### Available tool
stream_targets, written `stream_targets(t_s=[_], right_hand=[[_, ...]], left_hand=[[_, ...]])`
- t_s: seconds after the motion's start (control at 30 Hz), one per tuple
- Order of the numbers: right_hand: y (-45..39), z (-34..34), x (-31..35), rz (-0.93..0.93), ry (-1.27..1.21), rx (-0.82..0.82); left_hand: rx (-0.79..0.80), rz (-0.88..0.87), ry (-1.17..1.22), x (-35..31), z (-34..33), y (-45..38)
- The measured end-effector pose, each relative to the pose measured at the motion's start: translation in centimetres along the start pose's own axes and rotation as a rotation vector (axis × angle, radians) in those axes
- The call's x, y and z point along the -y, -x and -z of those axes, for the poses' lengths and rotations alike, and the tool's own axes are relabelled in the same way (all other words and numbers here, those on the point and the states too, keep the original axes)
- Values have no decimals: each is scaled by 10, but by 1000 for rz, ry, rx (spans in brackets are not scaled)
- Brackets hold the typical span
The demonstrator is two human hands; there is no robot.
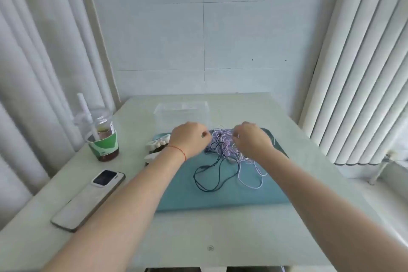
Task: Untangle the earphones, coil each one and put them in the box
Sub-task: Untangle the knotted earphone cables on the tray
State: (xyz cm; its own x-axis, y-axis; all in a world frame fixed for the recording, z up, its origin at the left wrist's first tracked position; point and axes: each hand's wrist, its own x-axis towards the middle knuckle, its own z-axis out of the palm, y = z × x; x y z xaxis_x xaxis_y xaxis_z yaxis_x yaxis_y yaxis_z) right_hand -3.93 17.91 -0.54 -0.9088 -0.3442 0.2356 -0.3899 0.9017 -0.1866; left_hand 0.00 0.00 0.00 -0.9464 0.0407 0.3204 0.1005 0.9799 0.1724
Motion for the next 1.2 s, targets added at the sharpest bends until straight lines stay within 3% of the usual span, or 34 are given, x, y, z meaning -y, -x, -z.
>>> stream_targets(t_s=[0.13, 0.3, 0.37, 0.47, 0.53, 0.7, 0.77, 0.83, 0.93, 1.1, 1.2], right_hand=[[7, 26, 8, 41, -119, -105], [-2, 52, 21, 99, -434, -128], [-13, 59, 23, 133, -559, -146], [-39, 64, 13, 67, -764, -269], [-55, 63, -2, 11, -679, -306], [-81, 41, -25, 21, -321, 14], [-91, 30, -27, -39, -428, 71], [-98, 19, -28, -147, -686, 87], [-99, 9, -23, -180, -827, 123], [-91, 2, 4, 31, -900, 363], [-90, -12, 15, 34, -1000, 384]], left_hand=[[29, 42, 80, -9, 15, 8], [58, 12, 526, -22, 20, -16], [55, 30, 592, -27, 19, -27], [-59, 241, 694, -12, 6, -45], [-172, 437, 842, 11, -5, -55], [-430, 678, 1067, 48, -9, -84], [-415, 677, 1267, 48, -2, -94], [-306, 625, 1387, 47, 5, -95], [-149, 533, 1316, 46, 0, -87], [-19, 427, 920, 41, -18, -75], [92, 296, 784, 40, -26, -73]])
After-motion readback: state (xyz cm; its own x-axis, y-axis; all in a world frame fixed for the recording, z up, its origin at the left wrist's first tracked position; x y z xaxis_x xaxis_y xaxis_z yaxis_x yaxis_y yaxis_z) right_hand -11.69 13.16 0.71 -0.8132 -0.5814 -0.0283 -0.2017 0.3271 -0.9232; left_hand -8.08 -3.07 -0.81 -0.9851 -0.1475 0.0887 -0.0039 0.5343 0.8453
